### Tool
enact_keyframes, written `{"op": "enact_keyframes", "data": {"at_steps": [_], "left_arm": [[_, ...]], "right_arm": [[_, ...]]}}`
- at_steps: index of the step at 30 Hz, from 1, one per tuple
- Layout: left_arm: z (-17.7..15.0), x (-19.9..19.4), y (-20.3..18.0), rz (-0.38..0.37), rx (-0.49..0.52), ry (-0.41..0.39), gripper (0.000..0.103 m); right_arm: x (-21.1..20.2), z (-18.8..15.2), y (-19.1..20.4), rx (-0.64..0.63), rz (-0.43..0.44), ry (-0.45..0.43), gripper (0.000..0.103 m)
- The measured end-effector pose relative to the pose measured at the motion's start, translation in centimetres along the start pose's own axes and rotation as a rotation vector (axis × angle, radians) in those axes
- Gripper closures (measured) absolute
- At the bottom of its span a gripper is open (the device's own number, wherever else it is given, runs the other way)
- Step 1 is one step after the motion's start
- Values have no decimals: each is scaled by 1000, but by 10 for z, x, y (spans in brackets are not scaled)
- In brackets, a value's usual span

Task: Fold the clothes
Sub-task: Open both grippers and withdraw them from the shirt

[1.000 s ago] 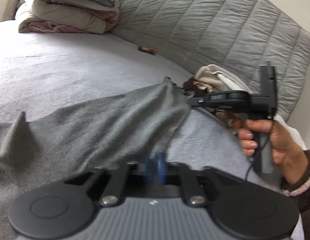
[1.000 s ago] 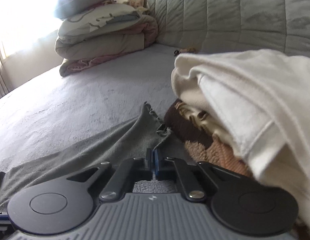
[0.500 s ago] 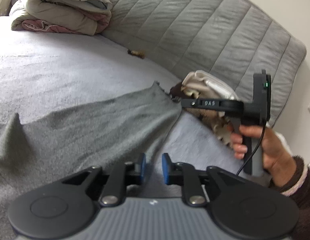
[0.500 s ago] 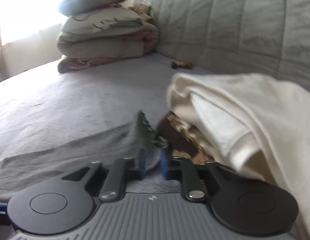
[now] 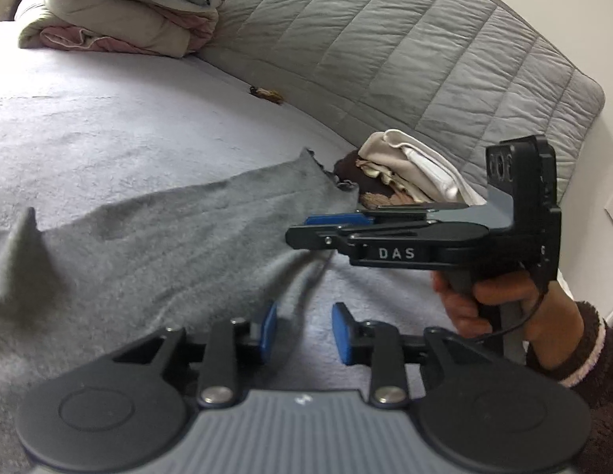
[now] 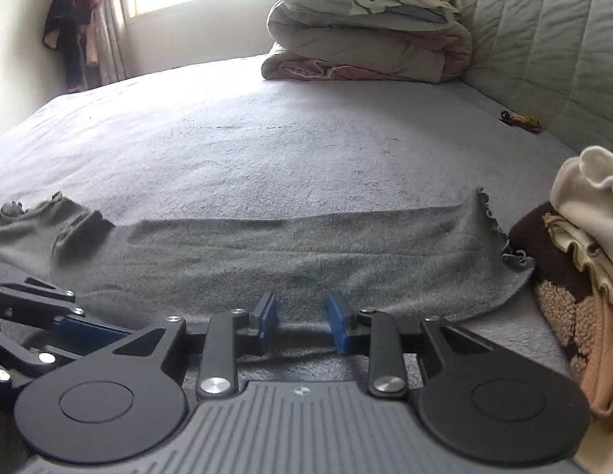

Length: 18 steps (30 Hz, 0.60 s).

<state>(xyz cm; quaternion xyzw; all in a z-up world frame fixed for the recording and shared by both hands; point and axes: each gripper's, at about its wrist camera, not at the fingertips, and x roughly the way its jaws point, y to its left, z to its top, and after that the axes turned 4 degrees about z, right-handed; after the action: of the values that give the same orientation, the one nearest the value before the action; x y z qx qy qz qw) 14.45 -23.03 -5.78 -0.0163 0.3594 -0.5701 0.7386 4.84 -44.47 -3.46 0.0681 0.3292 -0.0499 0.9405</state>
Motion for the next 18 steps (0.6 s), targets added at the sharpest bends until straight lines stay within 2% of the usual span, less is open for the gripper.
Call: {"op": "enact_keyframes", "data": {"at_steps": [3, 7, 9, 13, 18], "left_arm": [[-1, 0, -1, -5, 8, 1, 68], [-2, 0, -2, -13, 20, 1, 65], [-3, 0, -2, -14, 20, 1, 65], [-3, 0, -1, -17, 18, 1, 64], [-2, -1, 0, -28, 10, -4, 61]], "right_arm": [[-1, 6, 1, -1, 8, -14, 71], [18, 17, 21, -39, 114, 16, 71], [32, 21, 30, -64, 139, 40, 70], [51, 29, 42, -128, 107, 8, 68], [49, 32, 38, -89, 100, -3, 65]]}}
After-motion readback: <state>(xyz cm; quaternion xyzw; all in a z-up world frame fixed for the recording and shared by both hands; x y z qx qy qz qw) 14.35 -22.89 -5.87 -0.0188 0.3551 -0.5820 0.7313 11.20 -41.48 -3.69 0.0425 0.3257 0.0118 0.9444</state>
